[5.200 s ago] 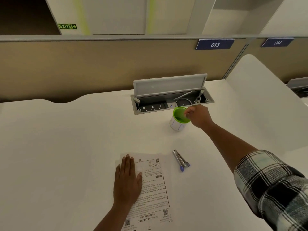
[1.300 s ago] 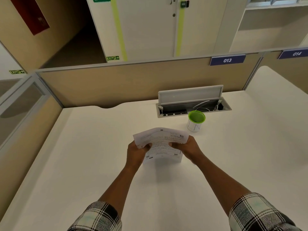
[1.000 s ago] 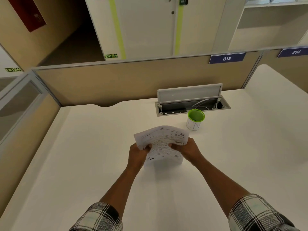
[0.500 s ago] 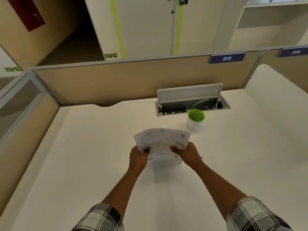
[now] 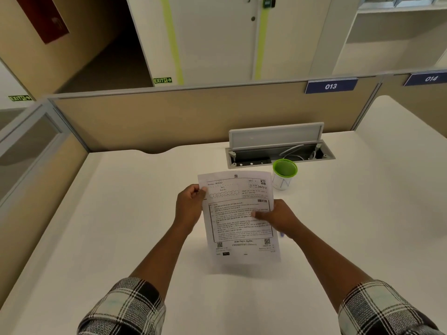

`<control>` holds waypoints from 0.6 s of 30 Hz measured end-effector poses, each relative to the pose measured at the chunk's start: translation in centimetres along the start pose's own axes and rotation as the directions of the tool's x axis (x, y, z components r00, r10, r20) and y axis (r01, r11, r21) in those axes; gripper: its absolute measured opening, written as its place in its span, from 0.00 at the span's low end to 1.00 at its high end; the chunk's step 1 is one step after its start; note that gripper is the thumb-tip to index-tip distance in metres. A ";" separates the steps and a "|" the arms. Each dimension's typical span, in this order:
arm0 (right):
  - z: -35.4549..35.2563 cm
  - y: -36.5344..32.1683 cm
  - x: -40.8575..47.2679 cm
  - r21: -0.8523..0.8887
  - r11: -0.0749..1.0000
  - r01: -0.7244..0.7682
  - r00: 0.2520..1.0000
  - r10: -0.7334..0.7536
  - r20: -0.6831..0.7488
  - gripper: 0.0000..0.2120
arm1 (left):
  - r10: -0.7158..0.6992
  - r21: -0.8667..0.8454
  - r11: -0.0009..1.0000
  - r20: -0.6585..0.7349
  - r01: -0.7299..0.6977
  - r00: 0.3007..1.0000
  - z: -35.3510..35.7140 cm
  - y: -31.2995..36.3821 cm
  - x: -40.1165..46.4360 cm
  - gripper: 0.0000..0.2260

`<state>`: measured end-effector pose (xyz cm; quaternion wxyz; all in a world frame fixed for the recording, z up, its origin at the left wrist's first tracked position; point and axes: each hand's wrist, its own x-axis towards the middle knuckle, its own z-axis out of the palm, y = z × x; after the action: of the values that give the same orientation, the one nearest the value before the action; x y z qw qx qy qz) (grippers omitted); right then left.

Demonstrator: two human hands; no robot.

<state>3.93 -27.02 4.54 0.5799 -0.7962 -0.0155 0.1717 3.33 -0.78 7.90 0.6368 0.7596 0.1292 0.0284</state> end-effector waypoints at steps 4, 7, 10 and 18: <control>-0.3 0.2 -0.3 0.039 0.999 -0.004 0.999 0.002 0.052 0.14 | -0.066 -0.127 0.989 0.039 0.071 0.997 0.4 0.1 -0.2 0.07; -0.4 0.2 -0.5 0.087 0.996 -0.015 0.996 0.007 0.090 0.16 | -0.112 -0.217 0.968 0.082 0.128 0.990 0.4 0.2 -0.3 0.08; -0.4 0.3 -0.5 0.123 0.992 -0.022 0.994 0.009 0.105 0.17 | -0.131 -0.258 0.949 0.192 0.179 0.973 0.1 0.4 -0.2 0.12; 0.2 0.1 -0.5 0.148 0.988 0.043 0.998 -0.049 0.032 0.16 | -0.120 -0.154 0.971 0.341 0.181 0.933 0.1 -1.1 -1.2 0.16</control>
<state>3.40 -26.98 4.46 0.6406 -0.7474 -0.0314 0.1731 1.99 -0.94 6.95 0.7167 0.6797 0.0760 -0.1360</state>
